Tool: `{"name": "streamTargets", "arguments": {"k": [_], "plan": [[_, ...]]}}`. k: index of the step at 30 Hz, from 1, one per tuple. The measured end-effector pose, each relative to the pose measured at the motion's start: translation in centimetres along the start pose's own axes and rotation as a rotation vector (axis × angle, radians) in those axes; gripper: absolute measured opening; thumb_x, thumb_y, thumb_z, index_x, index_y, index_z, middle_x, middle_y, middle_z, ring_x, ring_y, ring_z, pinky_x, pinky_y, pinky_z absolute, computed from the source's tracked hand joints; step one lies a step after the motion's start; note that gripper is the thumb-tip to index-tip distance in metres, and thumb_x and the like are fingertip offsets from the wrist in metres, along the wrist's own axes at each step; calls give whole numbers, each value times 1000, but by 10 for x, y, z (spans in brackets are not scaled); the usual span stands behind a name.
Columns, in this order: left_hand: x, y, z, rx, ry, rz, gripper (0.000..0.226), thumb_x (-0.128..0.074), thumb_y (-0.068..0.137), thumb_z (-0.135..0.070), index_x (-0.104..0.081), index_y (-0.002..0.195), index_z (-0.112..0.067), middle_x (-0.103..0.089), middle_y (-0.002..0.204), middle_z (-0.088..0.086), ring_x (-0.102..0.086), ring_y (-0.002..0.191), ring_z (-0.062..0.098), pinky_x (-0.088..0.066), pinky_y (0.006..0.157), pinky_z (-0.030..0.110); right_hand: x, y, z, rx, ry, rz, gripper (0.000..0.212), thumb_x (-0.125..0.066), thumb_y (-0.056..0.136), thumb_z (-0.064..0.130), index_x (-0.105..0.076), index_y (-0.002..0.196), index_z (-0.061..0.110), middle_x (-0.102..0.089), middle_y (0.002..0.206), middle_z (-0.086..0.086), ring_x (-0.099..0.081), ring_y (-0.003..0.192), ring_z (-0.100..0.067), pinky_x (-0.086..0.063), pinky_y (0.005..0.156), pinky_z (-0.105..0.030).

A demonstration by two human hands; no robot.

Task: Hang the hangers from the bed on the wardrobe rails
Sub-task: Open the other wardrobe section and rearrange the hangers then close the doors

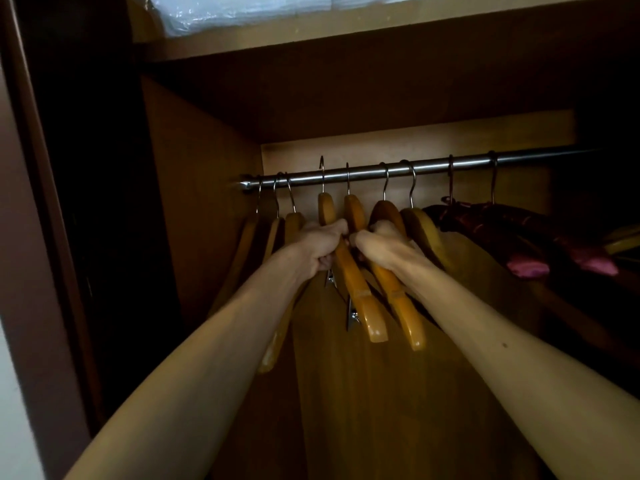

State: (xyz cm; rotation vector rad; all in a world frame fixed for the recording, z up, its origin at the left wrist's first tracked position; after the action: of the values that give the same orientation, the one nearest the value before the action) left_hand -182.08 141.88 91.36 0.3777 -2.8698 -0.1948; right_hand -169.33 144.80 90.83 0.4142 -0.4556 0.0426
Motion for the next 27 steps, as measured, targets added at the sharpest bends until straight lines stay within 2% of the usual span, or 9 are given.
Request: {"name": "streamTargets", "arguments": {"k": [7,11,13,15,17,19,21,24,27], "plan": [[-8,0,10,42,136,-19,18,-56,100,-33,-57,95,-16,-51,65,1,-36,37,6,-26,32,14,-4,-7,-13,-1,18,-56,13,-61,94,32,-66,88,21,-69,85,-3,-66,77,-18,-52,63,-29],[-11,-3,9,-31,298,-69,30,-50,104,-39,-56,85,-16,-50,58,-1,-41,36,7,-31,32,15,-4,-14,-16,15,-21,-76,13,-60,95,35,-62,90,23,-65,87,4,-60,77,-12,-45,62,-24],[-11,-7,5,-121,484,-128,34,-51,104,-37,-55,77,-17,-56,60,0,-52,43,9,-42,41,20,-4,-21,-17,25,-81,-86,20,-61,93,31,-65,109,20,-63,95,2,-61,90,-18,-49,76,-28],[-11,-11,3,-186,629,-176,31,-55,102,-34,-57,76,-17,-64,73,4,-65,63,16,-55,60,28,-6,-31,-20,19,-142,-94,24,-64,89,28,-66,111,18,-67,98,-1,-65,94,-24,-55,82,-35],[-10,-17,4,-200,721,-206,24,-59,99,-32,-61,80,-18,-68,85,5,-69,77,20,-58,75,34,-9,-44,-23,31,-203,-89,18,-66,88,27,-66,103,18,-68,91,-2,-66,85,-24,-57,72,-34],[-10,-25,5,-211,806,-243,23,-62,98,-32,-60,78,-20,-65,81,1,-64,73,16,-53,70,32,-10,-58,-24,65,-249,-99,13,-67,87,26,-65,97,17,-66,86,-2,-65,80,-24,-51,62,-28],[-10,-35,9,-206,850,-241,20,-63,97,-31,-62,81,-19,-64,82,0,-61,71,15,-50,65,29,-11,-71,-27,71,-262,-100,18,-66,88,24,-64,104,15,-66,92,-3,-66,88,-28,-56,72,-34],[-11,-54,20,-218,872,-226,18,-63,97,-33,-66,99,-15,-67,97,4,-66,84,20,-58,76,34,-10,-96,-36,52,-309,-90,24,-66,88,23,-56,110,18,-60,93,-1,-65,93,-30,-55,73,-37],[-11,-88,28,-452,973,-450,37,-58,98,-41,-57,121,-12,-61,115,7,-66,97,29,-55,79,39,-8,-128,-54,67,-357,-112,40,-72,86,34,-54,118,19,-58,110,-2,-62,107,-28,-52,80,-38]]}}
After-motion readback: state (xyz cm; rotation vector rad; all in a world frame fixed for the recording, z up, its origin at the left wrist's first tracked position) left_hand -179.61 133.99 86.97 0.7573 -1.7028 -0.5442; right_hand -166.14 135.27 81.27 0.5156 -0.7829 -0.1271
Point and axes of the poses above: each hand's wrist, its own y-axis towards the middle knuckle, its own x-axis out of the back of the hand, z = x × y, the point moved 5 cm from there along y, towards the middle knuckle
